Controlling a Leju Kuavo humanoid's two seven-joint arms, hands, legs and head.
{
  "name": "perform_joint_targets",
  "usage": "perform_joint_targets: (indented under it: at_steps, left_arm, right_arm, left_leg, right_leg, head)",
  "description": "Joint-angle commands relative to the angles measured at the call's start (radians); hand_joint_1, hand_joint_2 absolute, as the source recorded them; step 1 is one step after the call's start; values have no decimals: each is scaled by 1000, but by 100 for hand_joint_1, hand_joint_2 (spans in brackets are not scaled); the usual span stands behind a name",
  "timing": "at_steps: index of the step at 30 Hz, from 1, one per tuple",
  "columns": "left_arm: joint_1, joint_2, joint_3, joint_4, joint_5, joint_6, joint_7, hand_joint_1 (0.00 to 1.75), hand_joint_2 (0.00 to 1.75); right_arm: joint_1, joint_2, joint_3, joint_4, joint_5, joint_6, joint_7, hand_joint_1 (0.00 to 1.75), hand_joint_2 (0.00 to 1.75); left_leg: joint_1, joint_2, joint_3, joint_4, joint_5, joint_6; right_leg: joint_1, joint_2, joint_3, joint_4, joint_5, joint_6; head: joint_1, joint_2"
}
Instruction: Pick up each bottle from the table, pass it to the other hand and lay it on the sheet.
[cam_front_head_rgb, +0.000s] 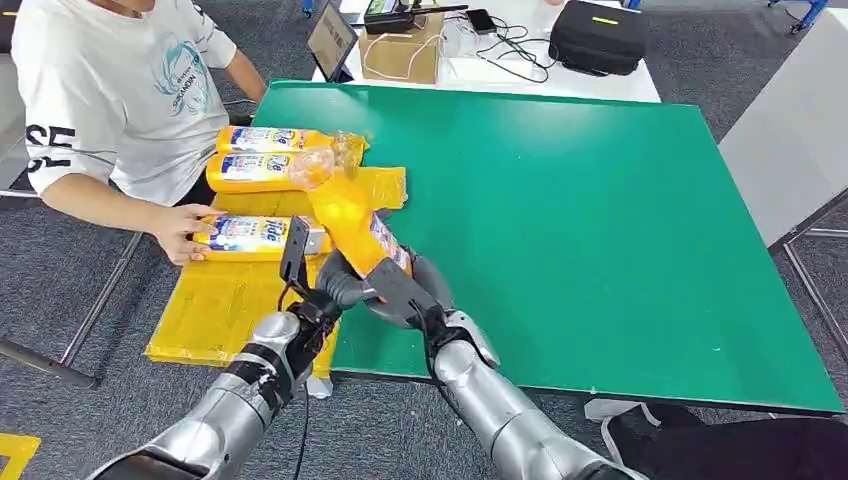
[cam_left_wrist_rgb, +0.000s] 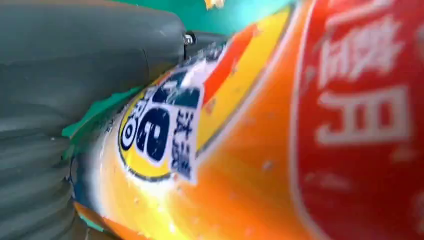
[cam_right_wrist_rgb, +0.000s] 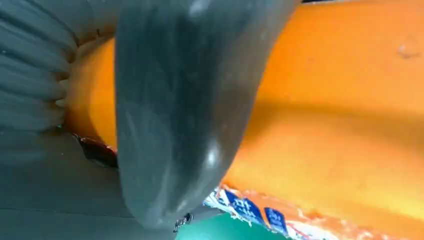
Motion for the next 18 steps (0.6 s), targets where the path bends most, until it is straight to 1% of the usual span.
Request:
perform_joint_targets:
  at_steps: [1,3,4,5,6,7,9,11,13,14,17,18]
  left_arm:
    - [-44,5,5,-52,-11,81,-49,175,175]
    - [-45,4,27,-57,-1,98,-53,175,175]
    - [-46,6,30,-58,0,101,-53,175,175]
    - [-46,6,30,-58,0,101,-53,175,175]
    - [-46,8,35,-58,0,105,-53,175,175]
    - [-44,7,48,-59,7,114,-55,175,175]
    - [-45,11,65,-53,21,116,-54,175,175]
    - [-49,20,72,-48,18,127,-60,175,175]
    - [-66,40,69,-18,-32,185,-83,175,175]
    - [-77,55,66,3,-59,210,-90,175,175]
    - [-78,60,69,5,-59,210,-90,175,175]
    - [-99,69,63,44,-114,253,-108,175,175]
  right_arm:
    - [-13,-15,58,54,3,-33,1,0,175]
    - [-12,-21,48,42,-11,-27,-3,0,175]
    - [-13,-24,46,41,-14,-23,-4,0,175]
    - [-13,-24,46,41,-14,-23,-4,0,175]
    - [-11,-28,39,34,-19,-32,-12,0,175]
    - [-7,-32,35,25,-23,-34,-17,0,175]
    - [2,-50,28,-5,-29,-40,-28,0,175]
    - [17,-69,5,-48,-52,-36,-38,0,175]
    - [42,-96,-23,-127,-77,-40,-52,0,175]
    - [49,-109,-31,-160,-82,-40,-56,0,175]
    - [47,-113,-32,-163,-81,-39,-56,0,175]
    - [61,-117,-42,-201,-87,-44,-57,0,175]
  left_leg:
    - [2,-1,3,1,-2,-2]
    - [1,0,2,0,-1,-1]
    - [2,0,5,1,-3,-2]
    - [1,0,3,1,-2,-1]
    - [1,-1,2,0,-1,-1]
    - [2,-2,3,1,-2,-2]
    - [2,1,5,1,-3,-2]
    - [3,0,6,2,-4,-2]
    - [1,-1,2,0,-1,-1]
    - [2,-2,4,1,-2,-2]
    - [1,-1,2,0,-1,-1]
    - [2,0,4,1,-3,-2]
  right_leg:
    - [2,-2,4,0,-2,-2]
    - [1,-1,2,0,-1,-1]
    - [2,-1,5,0,-3,-3]
    - [2,-1,4,0,-2,-2]
    - [2,-1,3,0,-1,-2]
    - [2,-2,5,1,-3,-2]
    - [2,0,5,0,-3,-2]
    - [3,-1,7,1,-4,-3]
    - [1,-1,2,-1,-1,-1]
    - [2,-2,6,0,-3,-3]
    - [1,-1,2,0,-1,-1]
    - [2,-1,5,1,-2,-2]
  head:
    - [0,0]
    - [0,0]
    - [0,0]
    - [0,0]
    - [0,0]
    - [0,0]
    - [0,0]
    - [0,0]
    - [0,0]
    - [0,0]
    - [0,0]
    - [0,0]
